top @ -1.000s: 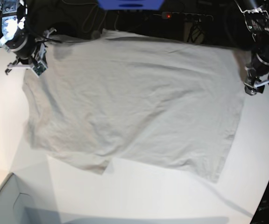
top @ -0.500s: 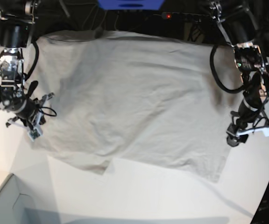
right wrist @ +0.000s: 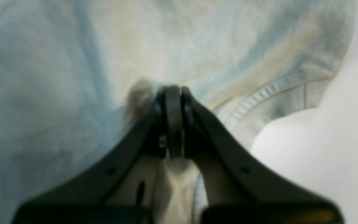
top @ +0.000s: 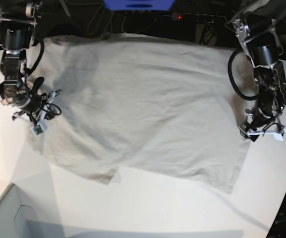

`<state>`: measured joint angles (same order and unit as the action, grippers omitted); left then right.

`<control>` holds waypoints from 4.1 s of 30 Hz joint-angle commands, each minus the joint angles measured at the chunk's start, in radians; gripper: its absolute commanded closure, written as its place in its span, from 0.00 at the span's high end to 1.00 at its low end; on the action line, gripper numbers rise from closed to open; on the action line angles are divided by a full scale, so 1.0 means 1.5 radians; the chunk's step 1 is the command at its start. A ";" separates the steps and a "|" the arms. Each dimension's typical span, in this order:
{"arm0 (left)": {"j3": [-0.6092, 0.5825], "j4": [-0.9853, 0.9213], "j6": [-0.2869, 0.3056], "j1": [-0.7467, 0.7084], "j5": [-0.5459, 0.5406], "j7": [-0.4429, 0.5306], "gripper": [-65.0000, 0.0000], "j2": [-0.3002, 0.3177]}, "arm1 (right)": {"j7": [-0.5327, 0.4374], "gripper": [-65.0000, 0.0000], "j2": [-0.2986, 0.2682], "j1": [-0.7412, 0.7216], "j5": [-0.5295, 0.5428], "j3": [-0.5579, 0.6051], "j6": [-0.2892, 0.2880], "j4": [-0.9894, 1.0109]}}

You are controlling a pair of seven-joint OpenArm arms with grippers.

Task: Layout the t-shirt on the table in an organized manner, then fold the t-shirt properly
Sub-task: 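Slide the right gripper along the shirt side toward the hem, then move both grippers back to the shirt's shoulder corners and grasp them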

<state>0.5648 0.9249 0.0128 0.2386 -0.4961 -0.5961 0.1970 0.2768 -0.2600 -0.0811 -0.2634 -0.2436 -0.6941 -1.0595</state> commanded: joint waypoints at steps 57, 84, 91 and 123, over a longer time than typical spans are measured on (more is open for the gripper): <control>0.001 0.076 -0.006 -0.079 -0.044 0.004 0.64 0.013 | -0.225 0.48 0.012 -0.316 -0.022 0.127 -0.003 0.408; 0.001 0.073 -0.006 -0.080 -0.043 0.022 0.64 0.012 | -0.228 0.00 0.008 -0.369 -0.019 -0.012 0.147 0.408; 0.001 0.073 -0.006 -0.080 -0.044 0.022 0.64 0.012 | -0.228 0.10 0.013 -0.369 -0.019 -0.013 0.147 0.392; -0.004 0.064 -0.006 -0.049 -0.038 0.025 0.64 0.001 | -0.017 0.00 0.035 -0.117 -0.019 -0.029 0.063 0.124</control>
<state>0.5617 1.0119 -0.0013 0.1482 -0.5434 -0.5602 0.1970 0.2119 -0.2001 -0.2569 -0.2691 -0.2901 -0.5945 -0.8593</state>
